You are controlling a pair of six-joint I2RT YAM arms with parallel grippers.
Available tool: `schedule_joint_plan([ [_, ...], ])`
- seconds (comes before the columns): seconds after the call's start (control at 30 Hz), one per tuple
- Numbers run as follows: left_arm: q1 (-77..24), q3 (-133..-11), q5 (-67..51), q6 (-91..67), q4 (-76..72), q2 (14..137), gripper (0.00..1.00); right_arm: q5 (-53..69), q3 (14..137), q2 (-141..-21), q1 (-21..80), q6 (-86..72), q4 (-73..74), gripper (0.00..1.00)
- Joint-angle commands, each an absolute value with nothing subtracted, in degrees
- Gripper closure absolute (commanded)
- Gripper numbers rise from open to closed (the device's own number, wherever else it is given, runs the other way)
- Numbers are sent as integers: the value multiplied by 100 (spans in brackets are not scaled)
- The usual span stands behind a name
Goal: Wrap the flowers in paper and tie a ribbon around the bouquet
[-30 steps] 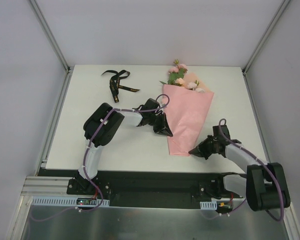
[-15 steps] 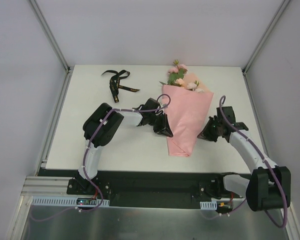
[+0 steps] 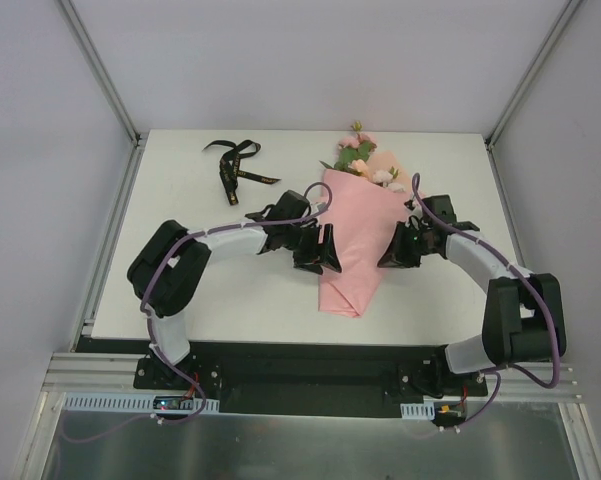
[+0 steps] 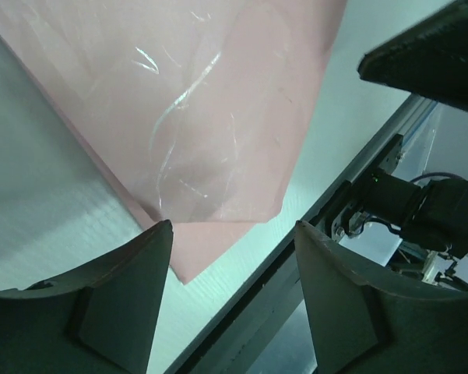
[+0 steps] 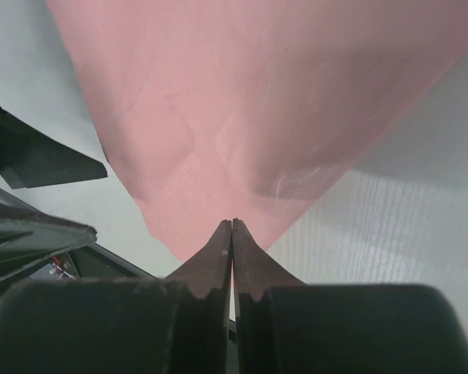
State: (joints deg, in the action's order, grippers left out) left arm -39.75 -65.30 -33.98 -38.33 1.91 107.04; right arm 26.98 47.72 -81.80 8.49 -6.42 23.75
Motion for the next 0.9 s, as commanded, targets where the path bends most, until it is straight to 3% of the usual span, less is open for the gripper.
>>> schedule_joint_plan([
  [0.0,-3911,-6250,-3437,-3533,352,9889,35,3190,5001,-8271,870,-413,2022,96],
  [0.03,-3876,-6214,-3410,-3403,352,9827,34,3208,4992,-8262,870,-413,2013,96],
  [0.07,-3798,-6196,-3384,-3323,421,9791,1,3243,4966,-8244,861,-413,2004,96],
  [0.4,-3209,-7460,-3795,-2716,720,11503,2,3200,4939,-7103,835,-308,2653,95],
  [0.47,-3164,-7890,-3972,-2733,703,12011,7,3146,4975,-6718,739,-246,2926,94],
  [0.6,-3173,-8305,-4201,-3153,371,12524,32,3059,5045,-6197,537,-79,3444,91],
  [0.73,-3243,-8105,-4272,-4111,-1136,12744,60,3085,5027,-5810,291,-26,3699,90],
  [0.83,-3480,-7815,-4070,-5086,-2359,12814,76,2710,5211,-5713,115,-35,4164,90],
  [0.87,-3628,-7779,-3948,-5350,-2599,12901,76,2611,5369,-5704,36,-70,4305,90],
])
